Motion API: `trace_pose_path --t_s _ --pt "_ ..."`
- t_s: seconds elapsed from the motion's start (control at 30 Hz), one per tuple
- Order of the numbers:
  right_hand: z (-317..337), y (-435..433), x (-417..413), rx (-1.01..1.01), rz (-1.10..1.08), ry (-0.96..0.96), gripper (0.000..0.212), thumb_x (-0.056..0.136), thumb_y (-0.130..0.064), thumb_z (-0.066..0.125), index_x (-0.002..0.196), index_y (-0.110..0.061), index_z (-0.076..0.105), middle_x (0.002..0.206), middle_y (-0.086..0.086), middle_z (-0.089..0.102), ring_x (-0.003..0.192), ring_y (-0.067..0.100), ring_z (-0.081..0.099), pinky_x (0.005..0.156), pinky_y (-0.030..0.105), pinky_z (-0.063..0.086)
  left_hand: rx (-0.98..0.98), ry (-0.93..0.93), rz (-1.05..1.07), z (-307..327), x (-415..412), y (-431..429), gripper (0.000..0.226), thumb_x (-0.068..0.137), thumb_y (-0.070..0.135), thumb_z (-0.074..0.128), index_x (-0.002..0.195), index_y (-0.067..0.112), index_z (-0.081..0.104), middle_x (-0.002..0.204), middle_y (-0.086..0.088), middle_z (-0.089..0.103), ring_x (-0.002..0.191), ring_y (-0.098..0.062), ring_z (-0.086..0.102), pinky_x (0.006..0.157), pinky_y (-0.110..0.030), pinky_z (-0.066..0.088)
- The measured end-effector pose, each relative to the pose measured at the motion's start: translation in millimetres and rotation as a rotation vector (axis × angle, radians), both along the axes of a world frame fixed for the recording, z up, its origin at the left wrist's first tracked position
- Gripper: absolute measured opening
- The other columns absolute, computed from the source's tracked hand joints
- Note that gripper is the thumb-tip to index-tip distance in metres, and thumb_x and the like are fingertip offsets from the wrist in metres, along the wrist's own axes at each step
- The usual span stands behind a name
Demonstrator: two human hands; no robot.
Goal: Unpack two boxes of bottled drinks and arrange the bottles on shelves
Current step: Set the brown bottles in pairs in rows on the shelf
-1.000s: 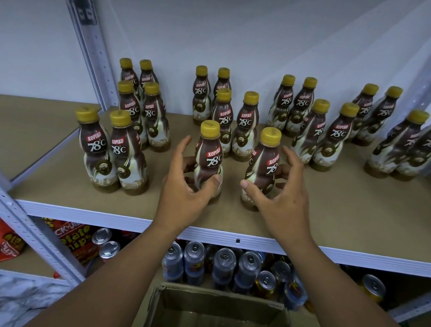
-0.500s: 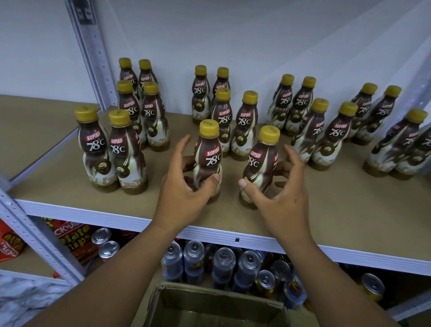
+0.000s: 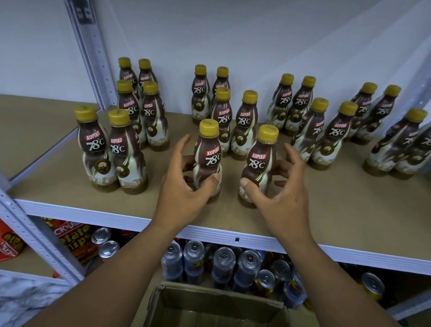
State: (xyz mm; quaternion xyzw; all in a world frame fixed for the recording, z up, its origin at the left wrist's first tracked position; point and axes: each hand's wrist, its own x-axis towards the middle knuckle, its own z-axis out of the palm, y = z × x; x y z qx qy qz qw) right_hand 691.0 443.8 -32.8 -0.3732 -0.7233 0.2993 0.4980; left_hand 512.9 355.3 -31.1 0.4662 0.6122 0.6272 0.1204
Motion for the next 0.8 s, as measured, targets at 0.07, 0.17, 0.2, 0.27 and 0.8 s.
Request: trace_pose_path --t_s 0.07,0.17,0.2,0.27,0.8 --pt "1.1 -1.0 -1.1 -0.004 -0.006 0.009 0.097 0.074 -0.043 0.089 0.150 -0.037 0.030 0.128 -0.005 0.060 0.114 0.007 0.060 0.094 0.022 0.050 0.009 -0.001 -0.006 0.6 0.9 -0.4 0.084 0.087 0.014 0.080 0.152 0.035 0.032 0.118 0.029 0.063 0.114 0.006 0.061 0.091 -0.013 0.050" --pt "1.5 -0.8 -2.7 0.000 -0.011 0.017 0.092 0.076 -0.039 0.087 0.149 -0.038 0.031 0.127 -0.008 0.061 0.113 0.005 0.060 0.096 0.029 0.052 0.022 -0.001 -0.014 1.9 1.8 -0.2 0.082 0.087 0.007 0.077 0.153 0.029 0.033 0.122 0.019 0.063 0.110 0.009 0.061 0.085 -0.006 0.046" --pt "1.7 -0.7 -3.1 -0.002 -0.009 0.021 0.092 0.076 -0.037 0.087 0.149 -0.038 0.031 0.122 -0.012 0.062 0.110 0.002 0.060 0.094 0.027 0.053 0.024 -0.003 -0.014 2.1 1.9 -0.1 0.082 0.087 0.006 0.077 0.152 0.030 0.033 0.122 0.018 0.063 0.110 0.009 0.062 0.085 -0.006 0.046" --pt "1.6 0.1 -3.6 -0.006 -0.002 0.029 0.092 0.076 -0.033 0.088 0.150 -0.036 0.032 0.115 -0.020 0.061 0.105 -0.003 0.061 0.088 0.019 0.052 0.027 -0.003 -0.013 2.2 1.8 -0.2 0.082 0.087 0.007 0.077 0.151 0.033 0.033 0.122 0.019 0.064 0.111 0.008 0.062 0.086 -0.008 0.046" --pt "-0.1 0.1 -4.4 -0.003 0.062 0.034 0.094 0.076 -0.024 0.088 0.150 -0.036 0.031 0.116 -0.008 0.067 0.105 0.002 0.063 0.087 0.019 0.051 -0.006 -0.003 -0.004 0.8 0.0 -0.7 0.085 0.085 0.017 0.082 0.149 0.041 0.032 0.122 0.015 0.067 0.115 0.005 0.061 0.091 -0.009 0.046"
